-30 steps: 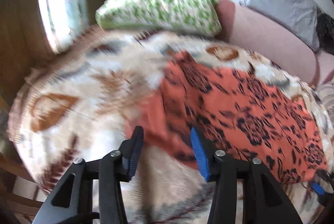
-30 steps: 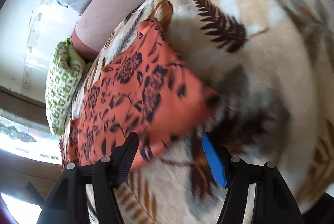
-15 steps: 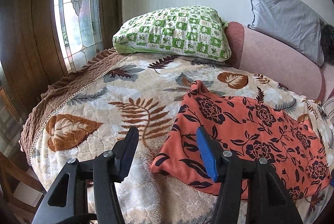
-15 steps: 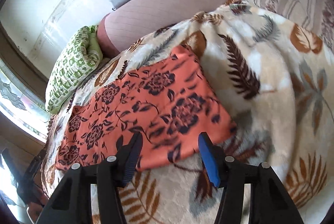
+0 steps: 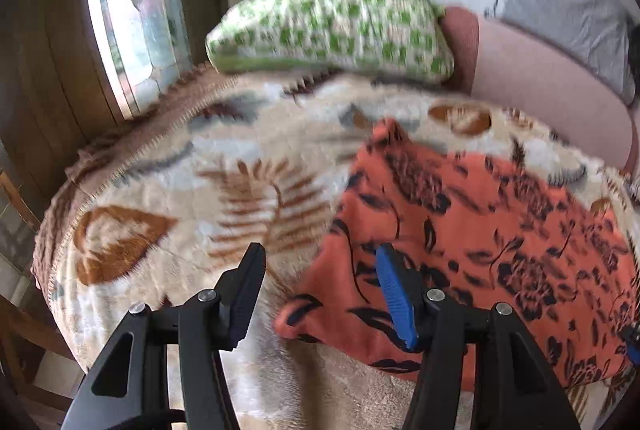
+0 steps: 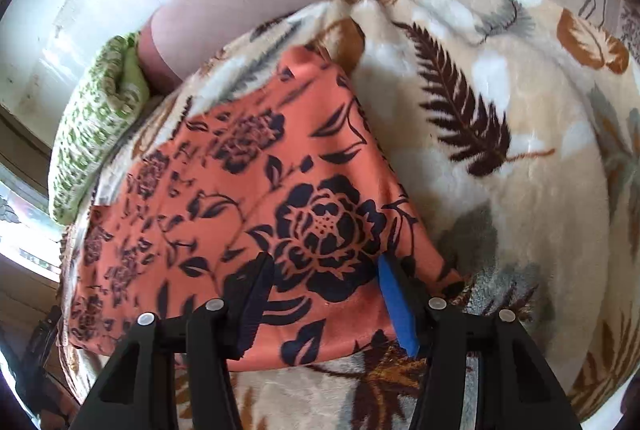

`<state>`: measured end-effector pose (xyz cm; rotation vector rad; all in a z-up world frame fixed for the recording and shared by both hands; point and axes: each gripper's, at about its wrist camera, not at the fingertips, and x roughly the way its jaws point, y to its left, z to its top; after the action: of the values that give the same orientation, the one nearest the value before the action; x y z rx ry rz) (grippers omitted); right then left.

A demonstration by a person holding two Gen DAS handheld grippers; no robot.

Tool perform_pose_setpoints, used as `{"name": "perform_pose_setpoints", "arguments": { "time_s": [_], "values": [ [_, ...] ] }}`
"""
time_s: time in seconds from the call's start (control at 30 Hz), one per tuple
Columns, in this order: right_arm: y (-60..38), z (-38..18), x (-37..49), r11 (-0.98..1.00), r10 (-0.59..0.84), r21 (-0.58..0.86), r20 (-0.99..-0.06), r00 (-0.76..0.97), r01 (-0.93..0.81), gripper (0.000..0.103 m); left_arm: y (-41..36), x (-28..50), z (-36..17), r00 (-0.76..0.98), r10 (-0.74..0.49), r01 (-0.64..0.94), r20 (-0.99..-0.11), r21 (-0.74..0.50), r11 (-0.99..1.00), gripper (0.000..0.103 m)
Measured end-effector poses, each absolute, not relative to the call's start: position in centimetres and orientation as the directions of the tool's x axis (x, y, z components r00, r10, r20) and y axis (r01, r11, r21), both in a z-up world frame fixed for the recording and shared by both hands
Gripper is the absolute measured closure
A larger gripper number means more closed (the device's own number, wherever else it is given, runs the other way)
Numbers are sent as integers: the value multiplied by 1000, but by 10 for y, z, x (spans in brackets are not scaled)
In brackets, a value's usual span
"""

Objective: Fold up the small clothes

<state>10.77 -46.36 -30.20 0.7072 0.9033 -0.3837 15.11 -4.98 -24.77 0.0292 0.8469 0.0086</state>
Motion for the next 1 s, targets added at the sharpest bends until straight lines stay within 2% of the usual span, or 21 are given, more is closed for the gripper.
{"name": "perform_pose_setpoints", "arguments": {
  "time_s": [0.13,0.43,0.73,1.0],
  "values": [
    [-464,-305,109,722,-22,388,-815,579,573,44,-56,159,-265,612,44,7,-790,61,998,45],
    [-469,-304,104,687,-5,439,-794,608,579,44,-60,156,-265,630,62,5,-774,84,996,45],
    [-472,-282,95,663,-32,511,-710,704,546,44,-66,151,-256,663,52,14,-747,82,997,45],
    [-468,-291,108,670,2,507,-732,682,542,44,-73,152,-257,664,52,29,-746,94,995,45]
  ]
}}
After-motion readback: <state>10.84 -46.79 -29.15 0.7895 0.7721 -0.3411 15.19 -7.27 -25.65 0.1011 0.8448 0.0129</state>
